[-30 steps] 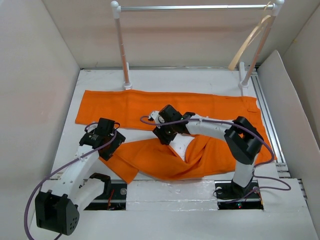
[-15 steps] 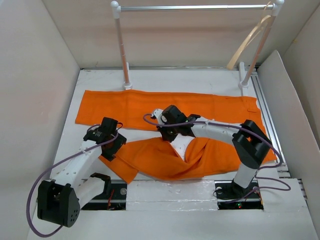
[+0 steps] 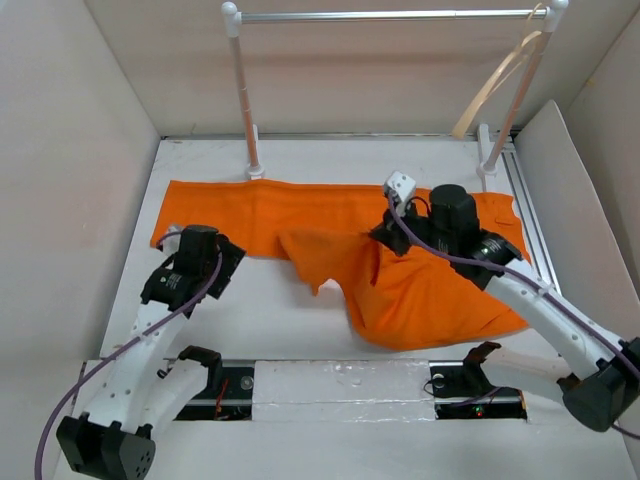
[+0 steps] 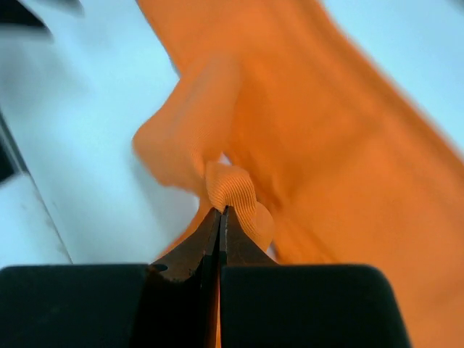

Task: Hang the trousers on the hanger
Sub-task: Flatten out the trousers at the center of the board, then fold the trousers at the center of the board.

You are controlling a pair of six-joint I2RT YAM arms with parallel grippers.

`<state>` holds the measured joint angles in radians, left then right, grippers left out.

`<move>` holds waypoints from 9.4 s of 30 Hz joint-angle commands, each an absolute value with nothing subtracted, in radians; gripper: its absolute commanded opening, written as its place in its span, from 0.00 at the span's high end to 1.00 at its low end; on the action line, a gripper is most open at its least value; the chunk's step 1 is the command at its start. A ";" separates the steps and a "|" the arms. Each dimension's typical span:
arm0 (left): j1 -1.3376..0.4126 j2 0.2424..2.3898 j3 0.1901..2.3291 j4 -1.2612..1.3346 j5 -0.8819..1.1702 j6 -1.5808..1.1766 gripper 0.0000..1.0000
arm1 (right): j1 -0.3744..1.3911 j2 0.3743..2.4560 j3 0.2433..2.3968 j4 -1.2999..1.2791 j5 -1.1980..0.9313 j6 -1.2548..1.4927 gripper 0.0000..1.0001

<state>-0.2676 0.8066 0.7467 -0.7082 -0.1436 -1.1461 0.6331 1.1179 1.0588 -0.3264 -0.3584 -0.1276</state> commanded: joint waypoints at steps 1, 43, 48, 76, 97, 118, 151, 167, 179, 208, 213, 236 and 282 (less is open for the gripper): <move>-0.270 0.810 0.818 -0.762 -0.232 -1.097 0.32 | 0.566 1.109 0.872 -0.488 -0.440 -0.117 1.00; -0.560 1.931 1.414 -0.308 0.086 -0.589 0.53 | 0.689 1.052 0.722 -0.454 -0.463 -0.051 1.00; -0.580 1.971 1.451 -0.302 0.100 -0.583 0.71 | 0.689 1.060 0.752 -0.462 -0.463 -0.055 1.00; -0.499 0.648 0.823 -0.758 -0.367 -1.231 1.00 | 0.775 1.350 0.931 -0.295 -0.575 -0.051 1.00; -0.499 0.724 0.872 -0.684 -0.547 -1.250 1.00 | 0.713 1.638 1.374 -0.417 -0.370 -0.135 1.00; -0.499 0.770 0.600 -0.627 -0.474 -1.354 0.39 | 0.565 1.815 1.456 -0.469 -0.402 -0.181 0.56; -0.115 1.019 0.639 -0.790 -0.101 -1.305 0.41 | 0.675 0.950 0.951 -0.509 -0.322 -0.080 0.85; -0.115 1.289 0.644 -0.675 -0.181 -1.353 0.48 | 0.542 1.011 1.054 -0.489 -0.446 -0.143 0.82; -0.037 1.637 1.009 -0.624 -0.279 -1.172 0.51 | 0.541 1.055 1.060 -0.488 -0.471 -0.153 0.81; -0.031 1.541 0.813 -0.548 -0.232 -1.135 0.65 | 0.541 0.951 0.950 -0.545 -0.454 -0.143 0.81; -0.031 1.571 0.760 -0.496 -0.212 -1.123 1.00 | 0.532 0.931 0.943 -0.551 -0.437 -0.123 0.81; -0.031 0.959 1.230 -0.906 -0.458 -0.931 1.00 | 0.352 0.810 0.730 -0.681 -0.414 0.029 0.44; -0.144 0.709 1.120 -0.692 -0.341 -0.499 1.00 | -0.945 1.322 0.762 -0.724 -0.014 0.202 0.54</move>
<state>-0.1406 0.7002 1.1255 -0.7547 -0.3389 -0.5156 -0.9421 1.3338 0.7658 -0.7918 -0.0250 0.1852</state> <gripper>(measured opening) 0.010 0.459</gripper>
